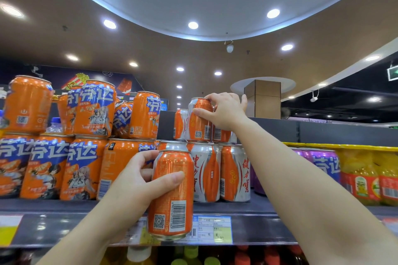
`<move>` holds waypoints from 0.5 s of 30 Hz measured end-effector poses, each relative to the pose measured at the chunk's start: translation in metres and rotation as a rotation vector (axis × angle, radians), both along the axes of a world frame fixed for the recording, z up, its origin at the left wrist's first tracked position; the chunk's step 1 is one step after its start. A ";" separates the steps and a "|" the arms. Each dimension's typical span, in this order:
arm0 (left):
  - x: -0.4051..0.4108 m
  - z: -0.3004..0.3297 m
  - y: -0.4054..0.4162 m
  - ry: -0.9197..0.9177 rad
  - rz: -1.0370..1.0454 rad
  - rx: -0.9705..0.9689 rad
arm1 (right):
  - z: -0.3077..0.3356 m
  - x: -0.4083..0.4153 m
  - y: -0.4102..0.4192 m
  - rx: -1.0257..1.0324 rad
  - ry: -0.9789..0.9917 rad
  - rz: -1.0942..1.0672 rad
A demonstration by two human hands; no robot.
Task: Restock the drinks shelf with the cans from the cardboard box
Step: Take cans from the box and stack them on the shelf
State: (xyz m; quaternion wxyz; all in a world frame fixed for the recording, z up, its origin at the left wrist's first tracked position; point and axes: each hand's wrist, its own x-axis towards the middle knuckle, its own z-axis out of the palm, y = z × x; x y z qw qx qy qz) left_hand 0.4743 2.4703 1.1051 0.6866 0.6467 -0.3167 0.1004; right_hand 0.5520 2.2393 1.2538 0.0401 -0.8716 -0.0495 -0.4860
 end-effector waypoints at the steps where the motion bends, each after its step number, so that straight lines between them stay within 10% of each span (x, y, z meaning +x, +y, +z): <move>1: 0.000 0.000 0.000 0.004 0.002 0.002 | 0.000 0.000 -0.001 0.001 0.005 0.003; 15: -0.010 0.079 0.017 -0.161 0.228 0.000 | -0.002 0.001 -0.005 -0.004 0.001 0.011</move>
